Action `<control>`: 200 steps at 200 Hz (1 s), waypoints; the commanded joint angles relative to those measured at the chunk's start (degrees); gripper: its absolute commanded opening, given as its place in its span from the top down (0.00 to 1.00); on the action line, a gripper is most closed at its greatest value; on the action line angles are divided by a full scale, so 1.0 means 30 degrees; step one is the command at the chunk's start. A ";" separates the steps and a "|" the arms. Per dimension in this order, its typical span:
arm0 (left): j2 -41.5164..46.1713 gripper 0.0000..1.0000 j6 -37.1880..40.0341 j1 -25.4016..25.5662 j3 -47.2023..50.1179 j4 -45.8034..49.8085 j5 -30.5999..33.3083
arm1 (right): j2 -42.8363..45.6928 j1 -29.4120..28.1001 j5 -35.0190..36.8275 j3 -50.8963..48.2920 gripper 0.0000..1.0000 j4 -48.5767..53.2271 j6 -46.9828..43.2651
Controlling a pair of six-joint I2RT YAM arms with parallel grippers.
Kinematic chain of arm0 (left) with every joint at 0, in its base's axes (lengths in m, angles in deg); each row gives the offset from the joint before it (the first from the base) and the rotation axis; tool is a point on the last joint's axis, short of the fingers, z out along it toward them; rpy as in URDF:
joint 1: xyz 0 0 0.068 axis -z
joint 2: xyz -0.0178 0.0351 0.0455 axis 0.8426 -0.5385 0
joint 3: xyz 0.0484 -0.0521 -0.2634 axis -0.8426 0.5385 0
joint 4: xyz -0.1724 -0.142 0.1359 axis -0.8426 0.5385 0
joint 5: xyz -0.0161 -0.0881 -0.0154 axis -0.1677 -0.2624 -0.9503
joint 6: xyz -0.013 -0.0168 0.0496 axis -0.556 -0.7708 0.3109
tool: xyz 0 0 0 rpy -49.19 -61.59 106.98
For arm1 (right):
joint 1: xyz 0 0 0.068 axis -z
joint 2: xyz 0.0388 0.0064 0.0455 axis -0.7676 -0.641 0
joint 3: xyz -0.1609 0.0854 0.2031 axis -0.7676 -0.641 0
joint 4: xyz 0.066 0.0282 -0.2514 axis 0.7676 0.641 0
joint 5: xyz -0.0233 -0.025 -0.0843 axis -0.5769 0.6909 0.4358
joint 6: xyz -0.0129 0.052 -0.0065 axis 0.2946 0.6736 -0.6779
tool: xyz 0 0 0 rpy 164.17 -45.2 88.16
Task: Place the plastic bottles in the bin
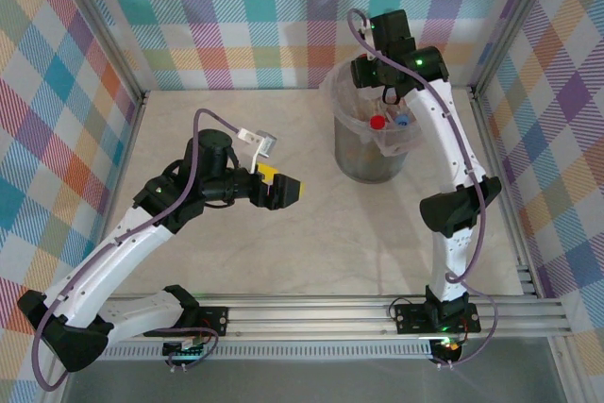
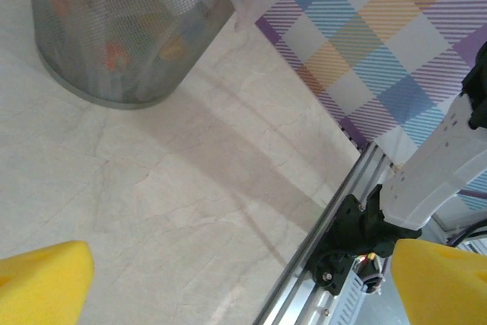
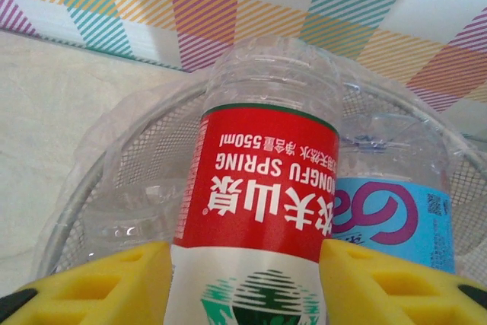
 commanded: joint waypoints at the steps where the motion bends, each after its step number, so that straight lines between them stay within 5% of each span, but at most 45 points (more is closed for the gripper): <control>1: 0.0145 0.00 0.0646 0.0281 -0.0489 0.0294 0.0618 | 0.1674 0.0081 -0.0823 -0.0279 0.44 0.0201 -0.0020; 54: 0.0499 0.00 0.1387 0.0283 -0.0467 0.0389 0.2263 | 0.4755 0.0081 -0.2720 -0.3244 0.27 -0.0605 0.0302; 109: 0.1910 0.00 0.2281 0.0284 0.0478 -0.0698 0.4014 | 1.0897 0.0090 -0.4142 -1.1279 0.00 -0.3495 0.1522; 137: 0.2603 0.00 0.2721 0.0268 0.1036 -0.0819 0.5527 | 1.4126 0.0088 -0.5131 -1.5441 0.00 -0.5316 0.2175; 200: 0.4319 0.00 0.4478 0.0279 0.2800 -0.0737 1.0426 | 2.1180 0.0110 -0.3267 -2.3480 0.00 -1.0464 0.2765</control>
